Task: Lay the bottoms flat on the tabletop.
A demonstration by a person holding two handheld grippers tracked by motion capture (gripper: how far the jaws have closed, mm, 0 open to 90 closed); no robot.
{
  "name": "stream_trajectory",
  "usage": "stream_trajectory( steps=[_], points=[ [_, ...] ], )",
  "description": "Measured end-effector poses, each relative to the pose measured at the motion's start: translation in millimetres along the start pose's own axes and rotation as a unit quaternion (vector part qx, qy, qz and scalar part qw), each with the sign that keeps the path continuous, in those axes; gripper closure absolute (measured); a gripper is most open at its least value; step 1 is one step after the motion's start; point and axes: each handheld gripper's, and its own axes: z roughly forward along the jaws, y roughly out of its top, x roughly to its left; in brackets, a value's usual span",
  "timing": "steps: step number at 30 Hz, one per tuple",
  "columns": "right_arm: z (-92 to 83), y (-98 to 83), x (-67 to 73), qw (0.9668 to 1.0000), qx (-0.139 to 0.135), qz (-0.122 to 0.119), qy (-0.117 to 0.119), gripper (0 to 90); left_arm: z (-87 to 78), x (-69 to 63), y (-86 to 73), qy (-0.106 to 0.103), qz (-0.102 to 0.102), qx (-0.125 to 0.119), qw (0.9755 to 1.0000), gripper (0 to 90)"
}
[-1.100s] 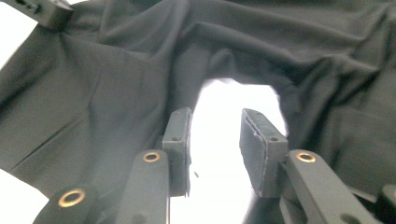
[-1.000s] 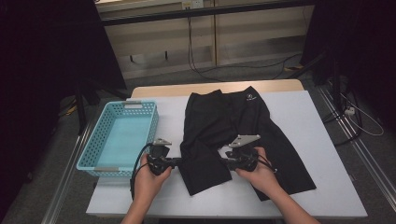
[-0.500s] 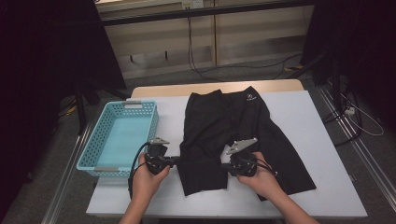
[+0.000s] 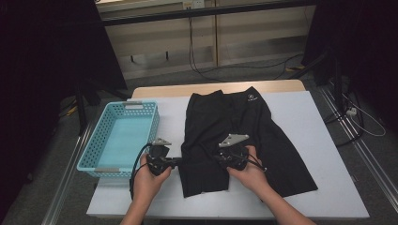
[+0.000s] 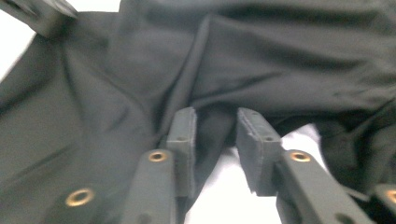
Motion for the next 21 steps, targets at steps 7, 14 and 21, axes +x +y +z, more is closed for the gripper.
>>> stream_trajectory(
  steps=[7,14,21],
  points=[
    [-10.7,-0.7,-9.6,0.9992,-0.018,0.027,0.023,88.1,1.6,0.8,0.6,0.007,0.006,-0.003,1.0000,89.3],
    [-27.4,-14.3,-30.8,0.9984,-0.013,0.050,-0.024,84.4,4.7,0.8,1.8,0.002,0.002,-0.006,1.0000,89.4],
    [-32.2,-14.0,-28.6,0.9984,-0.006,0.019,-0.052,88.3,9.5,1.8,3.3,0.009,0.004,-0.017,0.9998,89.3]
  ],
)
